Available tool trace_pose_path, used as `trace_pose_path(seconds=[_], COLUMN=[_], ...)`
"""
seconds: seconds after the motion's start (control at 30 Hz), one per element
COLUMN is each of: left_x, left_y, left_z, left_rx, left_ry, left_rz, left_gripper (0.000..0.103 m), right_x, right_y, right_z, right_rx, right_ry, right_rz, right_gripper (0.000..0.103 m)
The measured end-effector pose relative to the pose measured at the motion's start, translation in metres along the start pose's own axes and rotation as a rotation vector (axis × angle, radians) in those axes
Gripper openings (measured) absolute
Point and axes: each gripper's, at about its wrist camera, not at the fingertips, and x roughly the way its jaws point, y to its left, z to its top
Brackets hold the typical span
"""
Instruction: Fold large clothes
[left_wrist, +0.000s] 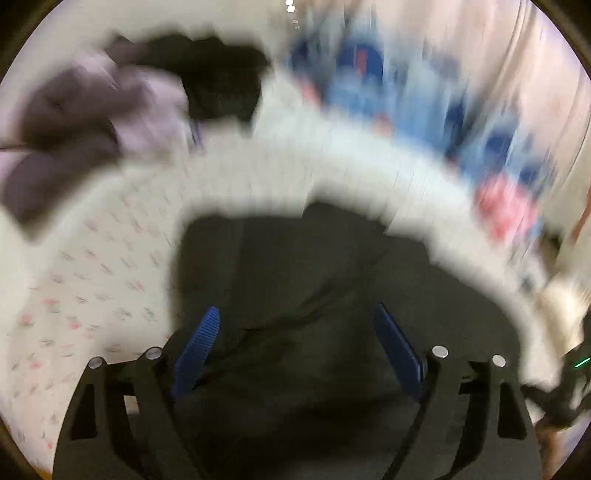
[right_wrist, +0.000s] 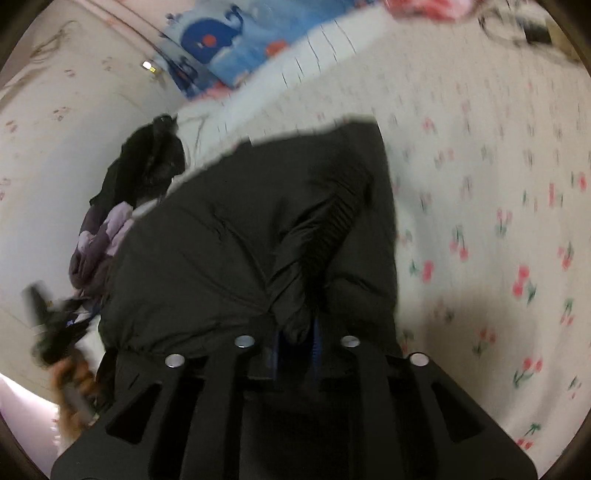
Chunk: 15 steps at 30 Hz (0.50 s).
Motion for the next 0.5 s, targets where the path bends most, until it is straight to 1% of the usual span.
trace_pose_path(seconds=[0.03, 0.07, 0.1, 0.13, 0.17, 0.2, 0.23, 0.27, 0.33, 0.37, 0.4, 0.43, 0.47, 0.5], left_x=[0.018, 0.021, 0.011, 0.002, -0.008, -0.022, -0.034, -0.040, -0.048, -0.046, -0.034, -0.014, 0.004, 0.029], left_y=[0.005, 0.010, 0.014, 0.014, 0.013, 0.011, 0.007, 0.004, -0.005, -0.004, -0.003, -0.005, 0.001, 0.012], left_z=[-0.005, -0.008, -0.010, -0.010, -0.010, -0.008, -0.003, 0.002, 0.015, 0.023, 0.029, 0.040, 0.041, 0.040], left_rx=[-0.015, -0.044, -0.059, -0.056, -0.056, -0.054, -0.046, -0.037, -0.001, 0.017, 0.027, 0.021, 0.008, -0.011], left_ry=[0.054, 0.053, 0.022, 0.000, -0.026, -0.075, -0.122, -0.148, -0.196, -0.203, -0.191, -0.165, -0.112, -0.050], left_rz=[0.014, 0.012, -0.016, -0.031, -0.042, -0.067, -0.094, -0.110, -0.132, -0.137, -0.124, -0.111, -0.100, -0.090], left_gripper=[0.082, 0.082, 0.082, 0.082, 0.082, 0.082, 0.082, 0.082, 0.082, 0.082, 0.082, 0.082, 0.082, 0.082], right_x=[-0.008, -0.021, -0.038, -0.052, -0.068, -0.078, -0.081, -0.078, -0.048, -0.023, -0.001, 0.036, 0.059, 0.084], right_y=[-0.002, -0.001, 0.005, 0.012, 0.026, 0.042, 0.056, 0.074, 0.101, 0.106, 0.104, 0.095, 0.084, 0.057], right_z=[-0.001, -0.002, -0.001, 0.002, 0.006, 0.012, 0.018, 0.025, 0.039, 0.044, 0.046, 0.047, 0.046, 0.042], right_rx=[0.016, 0.022, 0.005, -0.024, -0.072, -0.110, -0.144, -0.191, -0.267, -0.285, -0.293, -0.309, -0.326, -0.301], right_ry=[0.001, -0.019, -0.073, -0.129, -0.204, -0.258, -0.290, -0.301, -0.245, -0.185, -0.137, -0.066, -0.030, -0.014], right_rz=[-0.002, -0.026, -0.091, -0.137, -0.163, -0.148, -0.124, -0.101, -0.067, -0.087, -0.128, -0.237, -0.304, -0.296], right_gripper=[0.028, 0.037, 0.038, 0.041, 0.047, 0.050, 0.056, 0.063, 0.070, 0.070, 0.070, 0.069, 0.065, 0.065])
